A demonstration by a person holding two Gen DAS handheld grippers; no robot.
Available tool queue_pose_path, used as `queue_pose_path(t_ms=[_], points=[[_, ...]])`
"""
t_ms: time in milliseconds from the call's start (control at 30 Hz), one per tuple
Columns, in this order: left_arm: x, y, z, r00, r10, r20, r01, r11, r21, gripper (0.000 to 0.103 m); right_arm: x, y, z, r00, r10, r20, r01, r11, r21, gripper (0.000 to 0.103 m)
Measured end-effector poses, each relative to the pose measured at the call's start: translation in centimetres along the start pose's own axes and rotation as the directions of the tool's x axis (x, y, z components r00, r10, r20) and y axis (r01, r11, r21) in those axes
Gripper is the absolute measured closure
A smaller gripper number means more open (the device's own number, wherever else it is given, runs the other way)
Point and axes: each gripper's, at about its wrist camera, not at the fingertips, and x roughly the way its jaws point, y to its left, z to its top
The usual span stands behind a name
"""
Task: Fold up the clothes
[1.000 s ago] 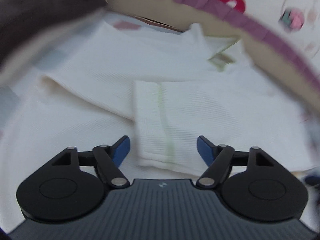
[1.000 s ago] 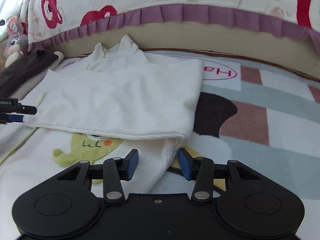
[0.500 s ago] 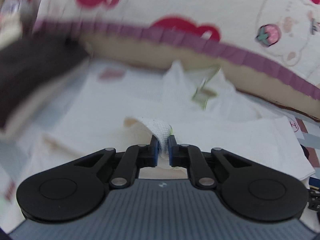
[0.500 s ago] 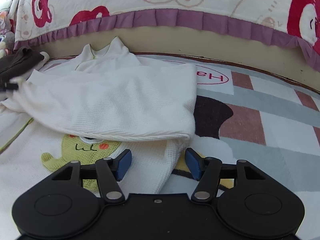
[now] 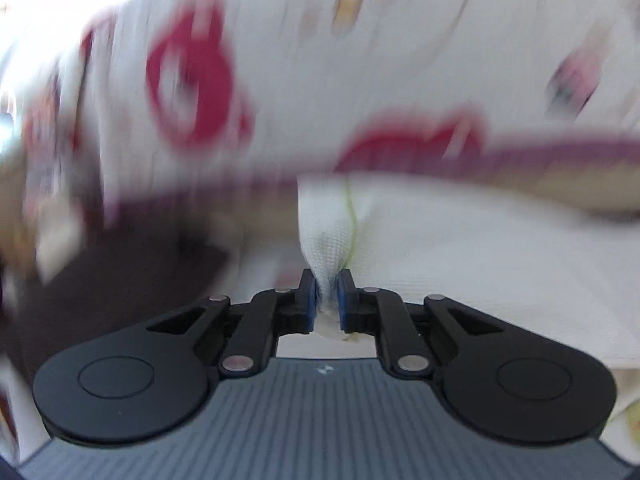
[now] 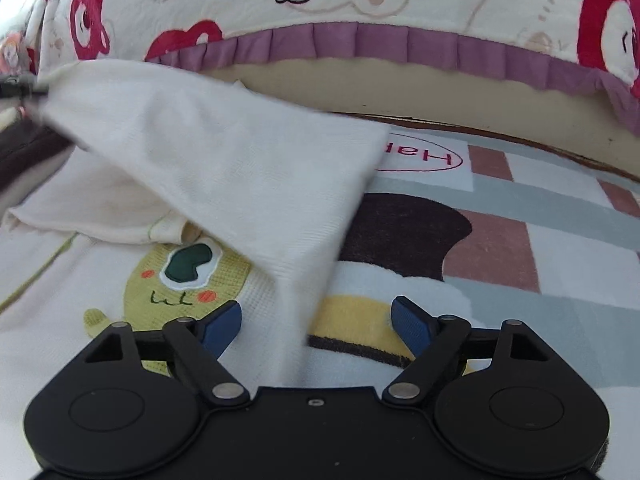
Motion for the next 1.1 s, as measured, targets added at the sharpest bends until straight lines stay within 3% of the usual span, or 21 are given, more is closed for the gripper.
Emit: queue_pose_path(t_ms=[100, 133, 233, 300, 533, 667, 800, 933, 967, 1067, 1100], points=[[3.5, 2.0, -2.9, 0.984, -0.070, -0.165, 0.046, 0.988, -0.145, 0.091, 0.0, 0.0, 0.0, 1.000, -0.005, -0.002, 0.005, 1.000, -0.001, 0.017], [3.9, 2.4, -3.5, 0.982, -0.070, -0.178, 0.041, 0.986, -0.160, 0.090, -0.1, -0.1, 0.0, 1.000, -0.003, 0.001, 0.003, 1.000, 0.005, 0.017], [4.5, 3.0, -4.7, 0.979, -0.042, -0.201, 0.005, 0.984, -0.180, 0.071, -0.2, -0.4, 0.0, 1.000, -0.001, 0.006, 0.001, 1.000, 0.021, 0.017], [4.2, 3.2, -5.0, 0.978, -0.064, -0.198, 0.028, 0.983, -0.181, 0.071, -0.1, -0.3, -0.1, 1.000, -0.005, 0.007, 0.005, 1.000, 0.016, 0.017], [-0.4, 1.4, -7.3, 0.966, -0.066, -0.248, 0.080, 0.996, 0.046, 0.069, -0.4, -1.2, -0.1, 0.999, 0.043, 0.007, -0.043, 0.998, 0.042, 0.017], [-7.4, 2.9, -8.0, 0.972, -0.139, -0.188, 0.151, 0.987, 0.055, 0.050, -1.8, -2.6, 0.8, 0.991, 0.107, -0.079, -0.093, 0.983, 0.161, 0.018], [-13.8, 4.5, -10.6, 0.985, -0.119, -0.123, 0.123, 0.992, 0.021, 0.047, -6.4, -4.4, -0.4, 0.974, 0.224, -0.043, -0.188, 0.893, 0.409, 0.018], [-16.8, 4.9, -14.5, 0.984, -0.140, -0.108, 0.132, 0.988, -0.081, 0.046, -10.6, -5.1, -3.2, 0.912, 0.407, 0.051, -0.357, 0.727, 0.586, 0.018], [-16.9, 5.4, -15.6, 0.977, -0.164, -0.135, 0.143, 0.977, -0.156, 0.046, -11.2, -5.2, -3.8, 0.895, 0.444, 0.049, -0.379, 0.697, 0.608, 0.018], [-16.7, 8.5, -17.8, 0.950, -0.211, -0.229, 0.107, 0.912, -0.397, 0.046, -12.8, -5.2, -5.3, 0.838, 0.543, 0.048, -0.436, 0.615, 0.657, 0.017], [-17.0, 9.5, -17.9, 0.957, -0.182, -0.226, 0.077, 0.911, -0.406, 0.046, -13.2, -5.1, -5.5, 0.823, 0.565, 0.046, -0.453, 0.607, 0.653, 0.017]])
